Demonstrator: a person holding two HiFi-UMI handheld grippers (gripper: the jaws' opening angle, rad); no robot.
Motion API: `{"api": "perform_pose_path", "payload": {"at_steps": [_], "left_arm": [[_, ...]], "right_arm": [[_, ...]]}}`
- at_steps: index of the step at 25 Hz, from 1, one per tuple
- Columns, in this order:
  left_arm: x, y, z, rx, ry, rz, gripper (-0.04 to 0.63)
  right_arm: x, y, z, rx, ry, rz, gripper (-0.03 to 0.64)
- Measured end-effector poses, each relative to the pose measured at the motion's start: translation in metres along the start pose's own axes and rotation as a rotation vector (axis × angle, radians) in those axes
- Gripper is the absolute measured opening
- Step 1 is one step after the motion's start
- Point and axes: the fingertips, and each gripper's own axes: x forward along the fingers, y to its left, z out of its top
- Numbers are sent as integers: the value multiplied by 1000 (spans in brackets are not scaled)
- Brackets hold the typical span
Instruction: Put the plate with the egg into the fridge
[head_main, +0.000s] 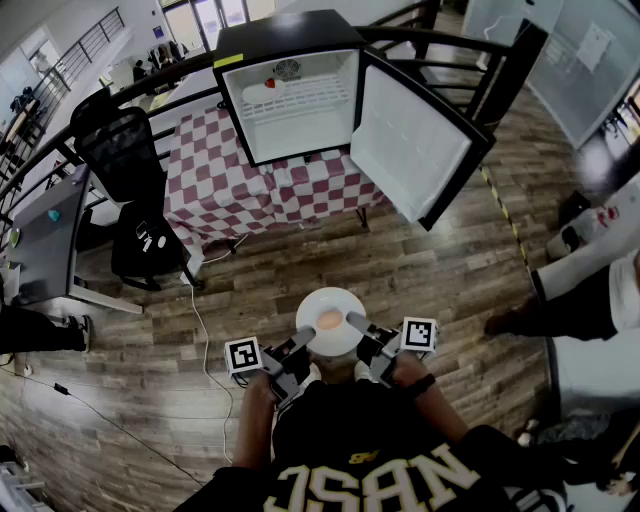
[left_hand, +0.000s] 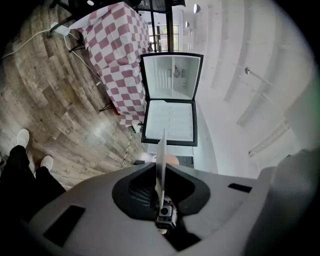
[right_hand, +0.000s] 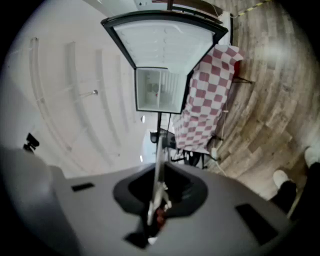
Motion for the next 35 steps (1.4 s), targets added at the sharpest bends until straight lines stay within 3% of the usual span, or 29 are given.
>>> {"api": "perform_pose_path", "payload": {"at_steps": [4,13,25,31,35], "left_arm": [[-7,5,8,-10,3,0,44],[-27,16,21,-27,22,1,49],[-63,15,53,-50,1,-64,49],[-64,20,68,-86,-23,-55,49],[-58,27,85,-93,-34,-30,49]], "right_arm": [[10,-4,-3,-20,-4,-17,41],[31,-17,-17,50,-38,-54,41],[77,0,-34,-16,-32,-50,41],[91,-8,-29,16,-37,-86,41],[106,-15,-17,75,-41,-57,41]]}}
